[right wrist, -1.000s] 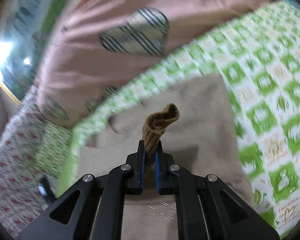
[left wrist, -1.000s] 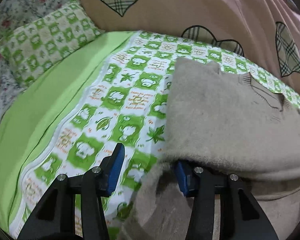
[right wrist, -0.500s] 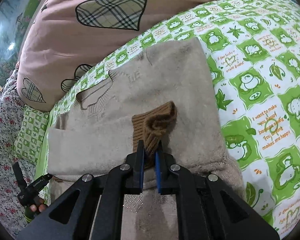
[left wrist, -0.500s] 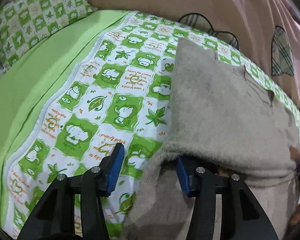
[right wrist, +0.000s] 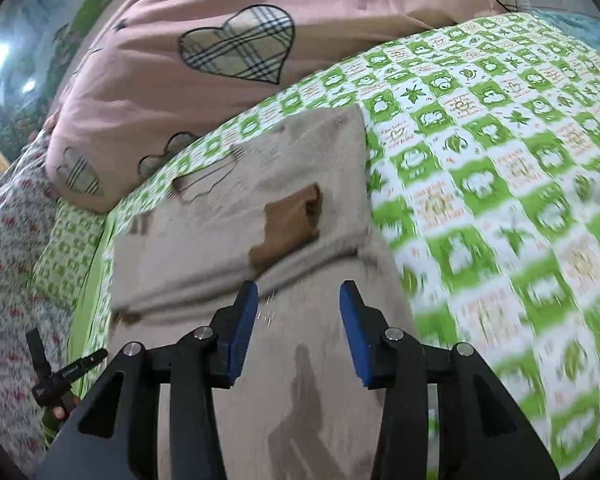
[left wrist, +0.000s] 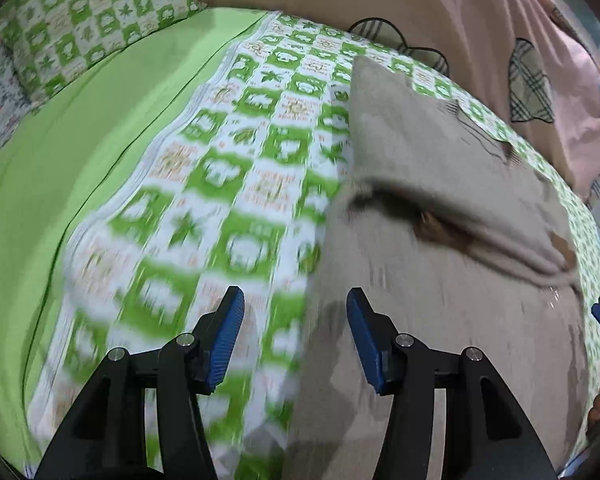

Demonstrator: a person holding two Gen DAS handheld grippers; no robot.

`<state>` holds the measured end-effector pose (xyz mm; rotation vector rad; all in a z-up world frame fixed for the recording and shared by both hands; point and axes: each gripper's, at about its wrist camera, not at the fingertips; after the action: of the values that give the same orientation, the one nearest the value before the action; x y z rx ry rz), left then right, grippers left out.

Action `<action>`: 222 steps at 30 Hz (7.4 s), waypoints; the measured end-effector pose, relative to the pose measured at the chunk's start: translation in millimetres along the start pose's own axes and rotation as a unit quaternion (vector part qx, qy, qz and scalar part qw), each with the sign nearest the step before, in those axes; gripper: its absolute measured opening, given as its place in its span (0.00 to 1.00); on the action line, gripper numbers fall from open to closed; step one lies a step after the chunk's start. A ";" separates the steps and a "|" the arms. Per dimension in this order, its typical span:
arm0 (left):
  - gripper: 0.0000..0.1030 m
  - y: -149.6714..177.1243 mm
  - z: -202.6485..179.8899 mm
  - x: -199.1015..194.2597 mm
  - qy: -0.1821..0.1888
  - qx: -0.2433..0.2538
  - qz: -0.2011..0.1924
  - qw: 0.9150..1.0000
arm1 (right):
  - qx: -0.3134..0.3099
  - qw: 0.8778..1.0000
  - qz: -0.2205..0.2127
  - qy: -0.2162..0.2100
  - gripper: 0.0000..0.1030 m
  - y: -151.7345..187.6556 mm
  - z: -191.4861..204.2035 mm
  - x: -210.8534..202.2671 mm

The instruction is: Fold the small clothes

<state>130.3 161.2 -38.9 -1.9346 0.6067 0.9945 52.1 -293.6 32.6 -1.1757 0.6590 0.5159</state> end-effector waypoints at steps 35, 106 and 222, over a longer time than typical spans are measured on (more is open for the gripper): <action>0.63 189.3 47.7 -91.4 0.197 0.089 0.136 0.967 | -0.050 0.973 0.114 -0.196 0.48 190.2 6.3 -101.3; 0.12 -122.0 -90.4 73.4 0.194 0.031 0.008 0.980 | 0.022 0.996 0.002 -0.083 0.24 -112.1 -60.4 101.6; 0.08 64.3 -228.8 5.7 0.244 0.131 0.011 0.961 | -0.006 0.968 0.123 -0.220 0.18 -113.7 75.6 181.5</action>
<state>181.0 -67.9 -1.1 -1.9357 0.9864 0.4110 272.6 -251.4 -2.0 -0.9506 0.4165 0.9594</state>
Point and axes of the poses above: each gripper's, at about its wrist camera, not at the fingertips, and x roughly the way its jaws point, z to its left, y to its underside, and after that the axes turned 13 degrees about -x, right-handed
